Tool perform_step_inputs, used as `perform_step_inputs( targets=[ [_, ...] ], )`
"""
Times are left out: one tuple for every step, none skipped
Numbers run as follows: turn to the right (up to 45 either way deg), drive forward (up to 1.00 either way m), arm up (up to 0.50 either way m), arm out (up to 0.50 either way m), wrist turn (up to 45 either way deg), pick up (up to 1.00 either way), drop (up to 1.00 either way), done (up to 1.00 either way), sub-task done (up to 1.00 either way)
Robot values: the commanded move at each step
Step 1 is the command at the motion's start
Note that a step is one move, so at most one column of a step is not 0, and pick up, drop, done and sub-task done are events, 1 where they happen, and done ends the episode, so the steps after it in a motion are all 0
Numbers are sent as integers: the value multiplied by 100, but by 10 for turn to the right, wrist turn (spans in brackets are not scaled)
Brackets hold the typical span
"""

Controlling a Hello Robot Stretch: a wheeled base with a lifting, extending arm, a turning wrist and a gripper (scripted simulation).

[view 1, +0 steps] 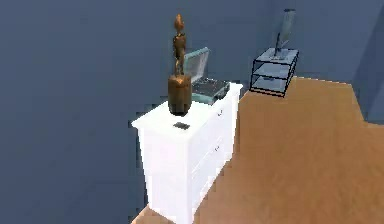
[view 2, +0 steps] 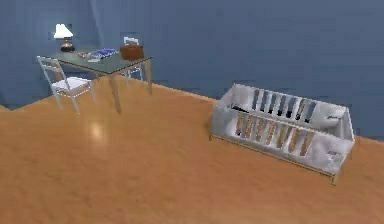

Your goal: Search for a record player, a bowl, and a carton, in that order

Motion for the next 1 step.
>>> perform_step_inputs(
  targets=[
    [390, 0, 0, 0, 0, 0, 0, 0, 0]
  ],
)
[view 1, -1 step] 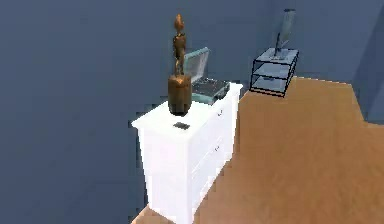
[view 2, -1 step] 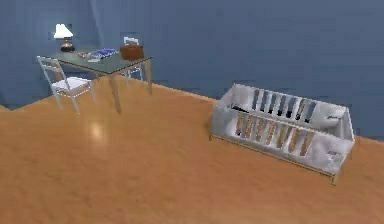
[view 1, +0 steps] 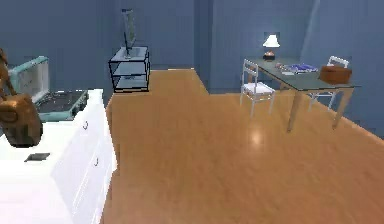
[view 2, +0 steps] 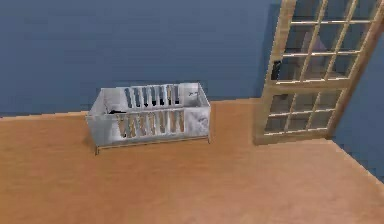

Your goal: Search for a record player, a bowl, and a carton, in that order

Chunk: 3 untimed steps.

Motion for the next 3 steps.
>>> perform_step_inputs(
  targets=[
    [0, 45, 0, 0, 0, 0, 0, 0, 0],
    [-30, 0, 0, 0, 0, 0, 0, 0, 0],
    [0, 30, 0, 0, 0, 0, 0, 0, 0]
  ],
)
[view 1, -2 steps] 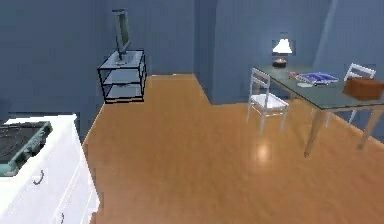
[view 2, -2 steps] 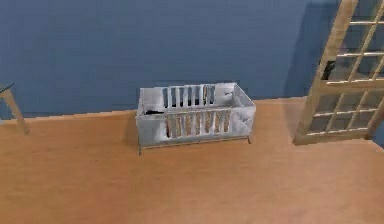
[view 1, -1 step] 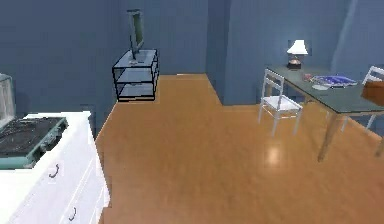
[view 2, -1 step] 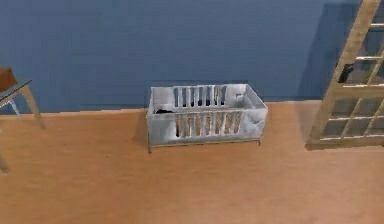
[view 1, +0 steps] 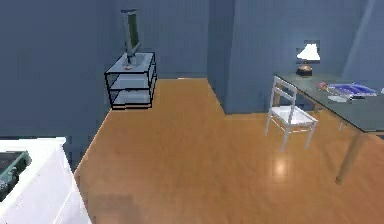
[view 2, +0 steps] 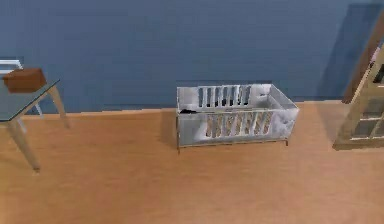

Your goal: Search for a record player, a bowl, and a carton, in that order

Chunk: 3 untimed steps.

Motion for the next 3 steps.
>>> perform_step_inputs(
  targets=[
    [-450, 0, 0, 0, 0, 0, 0, 0, 0],
    [-90, 0, 0, 0, 0, 0, 0, 0, 0],
    [0, 0, 0, 0, 0, 0, 0, 0, 100]
  ],
)
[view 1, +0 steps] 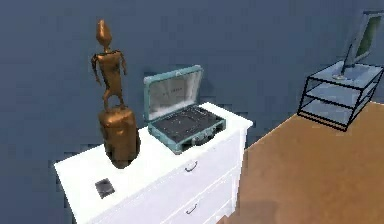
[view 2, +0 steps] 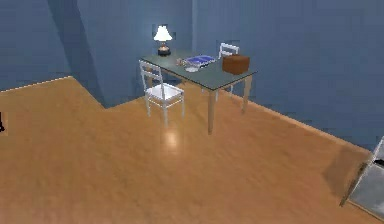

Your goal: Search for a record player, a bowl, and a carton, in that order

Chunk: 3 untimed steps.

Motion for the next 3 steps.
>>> perform_step_inputs(
  targets=[
    [450, 0, 0, 0, 0, 0, 0, 0, 0],
    [450, 0, 0, 0, 0, 0, 0, 0, 0],
    [60, 0, 0, 0, 0, 0, 0, 0, 0]
  ],
)
